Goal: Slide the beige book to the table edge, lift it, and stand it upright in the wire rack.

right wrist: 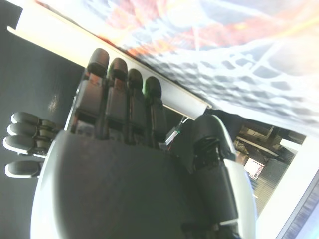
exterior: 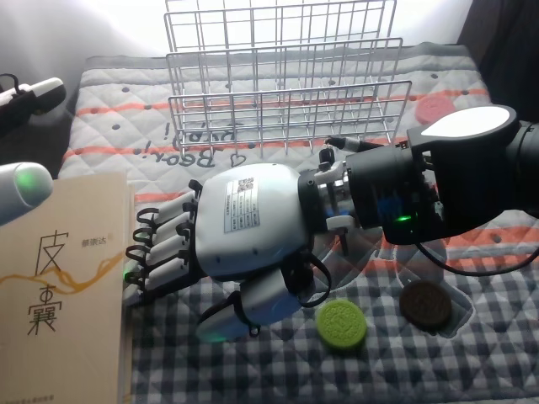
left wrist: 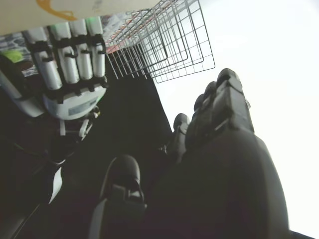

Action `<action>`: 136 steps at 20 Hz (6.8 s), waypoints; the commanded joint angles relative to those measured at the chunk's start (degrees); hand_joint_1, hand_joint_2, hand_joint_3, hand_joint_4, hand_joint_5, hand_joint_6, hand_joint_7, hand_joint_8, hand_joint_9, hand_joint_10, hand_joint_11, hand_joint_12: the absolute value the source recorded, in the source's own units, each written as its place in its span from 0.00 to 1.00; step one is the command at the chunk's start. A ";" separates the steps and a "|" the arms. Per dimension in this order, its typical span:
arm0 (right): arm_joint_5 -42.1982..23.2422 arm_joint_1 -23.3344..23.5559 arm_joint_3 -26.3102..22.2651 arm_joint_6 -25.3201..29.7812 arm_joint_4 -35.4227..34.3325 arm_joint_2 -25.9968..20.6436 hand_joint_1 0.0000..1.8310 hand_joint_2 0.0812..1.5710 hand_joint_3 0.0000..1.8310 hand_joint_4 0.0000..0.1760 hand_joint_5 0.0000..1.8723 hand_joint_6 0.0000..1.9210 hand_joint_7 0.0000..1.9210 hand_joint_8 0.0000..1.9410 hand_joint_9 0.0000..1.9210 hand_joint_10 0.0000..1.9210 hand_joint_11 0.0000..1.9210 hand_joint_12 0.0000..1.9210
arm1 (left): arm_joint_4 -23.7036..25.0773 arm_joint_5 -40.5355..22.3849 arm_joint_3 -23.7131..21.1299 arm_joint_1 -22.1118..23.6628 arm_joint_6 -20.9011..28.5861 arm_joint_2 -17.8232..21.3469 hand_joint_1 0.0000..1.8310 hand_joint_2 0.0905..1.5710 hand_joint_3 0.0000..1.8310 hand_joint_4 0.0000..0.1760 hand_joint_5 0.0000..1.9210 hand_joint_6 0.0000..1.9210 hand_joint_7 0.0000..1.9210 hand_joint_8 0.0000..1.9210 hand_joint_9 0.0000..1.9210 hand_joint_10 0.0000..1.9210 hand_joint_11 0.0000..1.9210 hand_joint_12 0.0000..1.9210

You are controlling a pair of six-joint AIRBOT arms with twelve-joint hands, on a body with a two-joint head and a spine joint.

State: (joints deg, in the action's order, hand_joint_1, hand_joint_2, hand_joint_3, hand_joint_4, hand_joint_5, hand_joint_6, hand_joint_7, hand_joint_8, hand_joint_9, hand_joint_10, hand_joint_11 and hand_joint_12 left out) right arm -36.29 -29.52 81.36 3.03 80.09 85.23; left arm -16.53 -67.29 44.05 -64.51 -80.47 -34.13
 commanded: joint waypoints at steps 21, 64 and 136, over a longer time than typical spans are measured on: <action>-6.51 1.09 -7.36 3.41 -9.21 -15.35 0.00 0.91 0.00 0.00 0.10 0.00 0.10 0.00 0.08 0.00 0.04 0.35 | -5.74 -14.51 -1.38 -6.21 5.88 -0.23 0.00 0.82 0.01 1.00 0.04 0.00 0.00 0.00 0.00 0.00 0.00 0.00; -28.45 -14.67 -18.90 -33.21 -65.12 -35.50 0.02 0.92 0.00 0.00 0.16 0.00 0.19 0.00 0.18 0.00 0.09 0.17 | -0.45 6.91 24.84 -23.66 70.43 -17.84 0.12 0.54 0.00 0.94 0.00 0.00 0.09 0.00 0.10 0.00 0.00 0.37; -29.94 -19.79 -19.61 -32.89 -69.03 -35.57 0.00 0.90 0.00 0.00 0.17 0.00 0.16 0.00 0.17 0.00 0.01 0.48 | -5.22 -8.66 33.86 13.99 59.40 -24.59 0.82 0.63 0.00 0.00 0.58 0.28 0.57 0.36 0.61 0.39 0.49 0.71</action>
State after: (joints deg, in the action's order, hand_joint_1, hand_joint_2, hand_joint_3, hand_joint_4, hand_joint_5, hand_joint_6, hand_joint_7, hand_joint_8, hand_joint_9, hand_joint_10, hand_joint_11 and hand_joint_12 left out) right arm -59.16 -50.22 61.73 -30.04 12.84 49.63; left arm -20.32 -68.99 77.49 -50.68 -22.22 -58.89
